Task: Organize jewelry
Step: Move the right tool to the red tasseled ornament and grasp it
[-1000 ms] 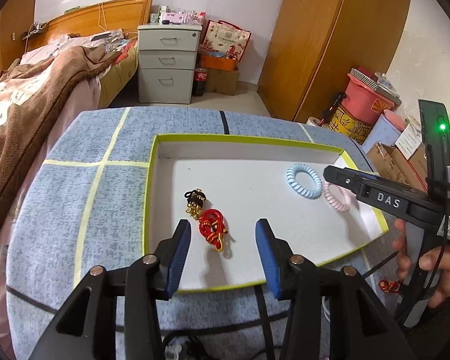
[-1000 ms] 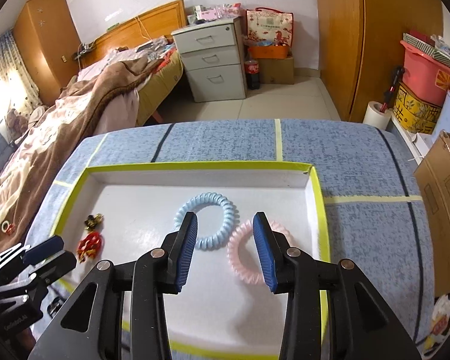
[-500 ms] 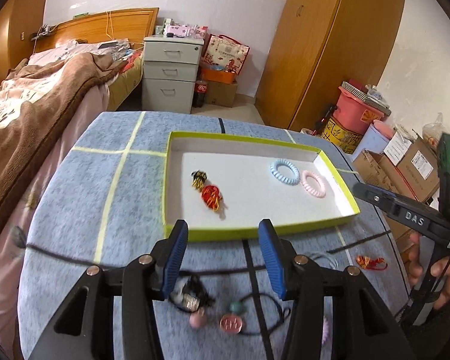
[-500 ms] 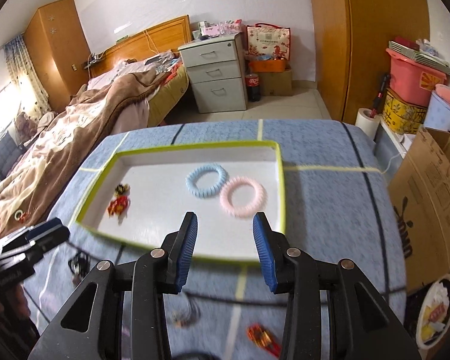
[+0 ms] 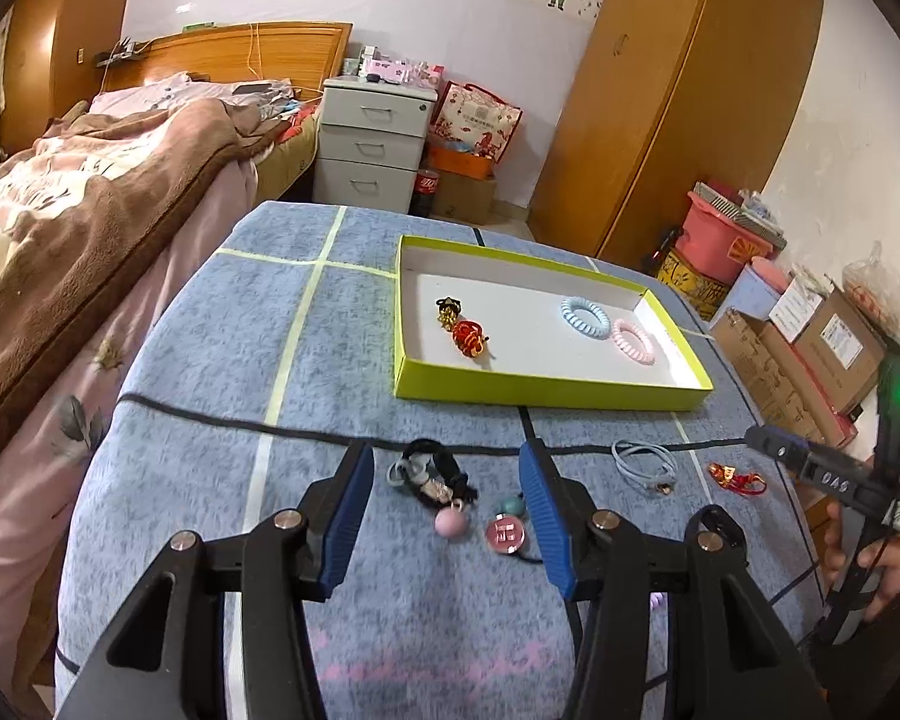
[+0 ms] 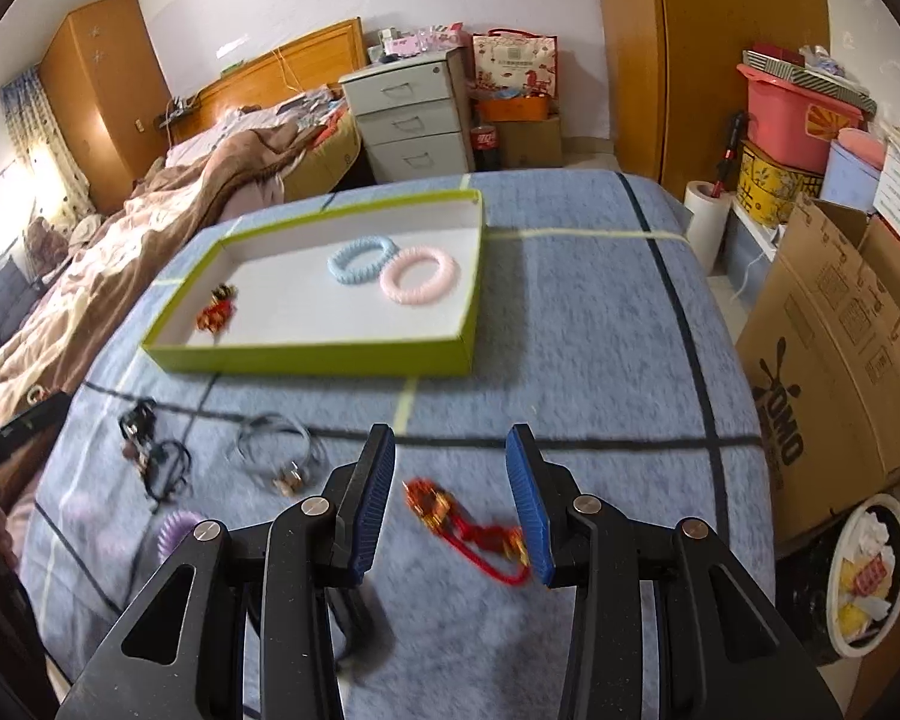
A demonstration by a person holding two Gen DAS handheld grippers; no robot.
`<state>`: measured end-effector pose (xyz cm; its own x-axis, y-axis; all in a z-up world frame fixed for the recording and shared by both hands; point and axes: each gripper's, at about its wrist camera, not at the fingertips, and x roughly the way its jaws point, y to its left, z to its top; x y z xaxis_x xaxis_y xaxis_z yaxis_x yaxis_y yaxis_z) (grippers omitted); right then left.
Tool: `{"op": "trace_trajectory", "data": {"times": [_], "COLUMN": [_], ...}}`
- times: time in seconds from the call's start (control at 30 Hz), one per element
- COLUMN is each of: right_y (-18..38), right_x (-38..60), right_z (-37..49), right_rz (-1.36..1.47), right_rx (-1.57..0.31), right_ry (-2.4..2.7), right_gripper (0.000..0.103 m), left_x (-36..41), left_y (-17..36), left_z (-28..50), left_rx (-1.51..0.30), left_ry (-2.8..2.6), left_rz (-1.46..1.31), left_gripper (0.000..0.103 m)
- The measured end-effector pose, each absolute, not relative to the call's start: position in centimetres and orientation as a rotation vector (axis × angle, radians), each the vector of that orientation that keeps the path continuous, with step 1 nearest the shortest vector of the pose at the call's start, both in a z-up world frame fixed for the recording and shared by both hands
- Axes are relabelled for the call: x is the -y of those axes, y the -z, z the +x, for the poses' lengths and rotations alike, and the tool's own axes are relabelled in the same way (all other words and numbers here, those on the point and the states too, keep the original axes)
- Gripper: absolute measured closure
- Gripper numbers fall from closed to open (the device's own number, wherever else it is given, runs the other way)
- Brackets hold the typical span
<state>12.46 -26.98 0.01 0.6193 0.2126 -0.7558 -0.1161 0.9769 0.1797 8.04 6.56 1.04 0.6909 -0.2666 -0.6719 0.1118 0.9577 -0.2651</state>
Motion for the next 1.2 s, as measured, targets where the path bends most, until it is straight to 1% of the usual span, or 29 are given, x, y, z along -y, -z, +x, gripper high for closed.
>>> {"op": "trace_trajectory", "data": {"times": [0.4,0.77,0.83,1.07,1.1,1.13,1.2], "right_y": [2.3,3.0,3.3,3.2,3.2,3.1,3.1], "right_x": [26.6,25.4,25.6,26.0,26.2,26.4,26.5], "right_z": [11.3,10.6,10.5,10.0,10.1,10.1,10.3], "right_rz": [0.06,-0.095,-0.091,-0.087,-0.077,-0.071,-0.062], "right_rx": [-0.927,-0.932,-0.959,-0.947,-0.946,-0.944,-0.942], "right_ry": [-0.251,-0.233,-0.211,-0.185,-0.182,-0.169,-0.15], "right_gripper": [0.063,0.063,0.063,0.063,0.066,0.074,0.081], "left_x": [-7.5,-7.5,-7.2,-6.9,-6.8,-6.8,-6.9], "left_y": [0.1,1.1,1.2,1.8,1.9,2.0,2.2], "left_z": [5.9,4.9,4.8,4.9,4.9,4.9,5.1], "left_rx": [-0.791,-0.827,-0.832,-0.852,-0.854,-0.857,-0.865], "left_ry": [0.205,0.212,0.215,0.223,0.225,0.228,0.222], "left_rz": [-0.233,-0.261,-0.249,-0.247,-0.249,-0.251,-0.256], "left_gripper": [0.048,0.048,0.048,0.048,0.048,0.048,0.048]}}
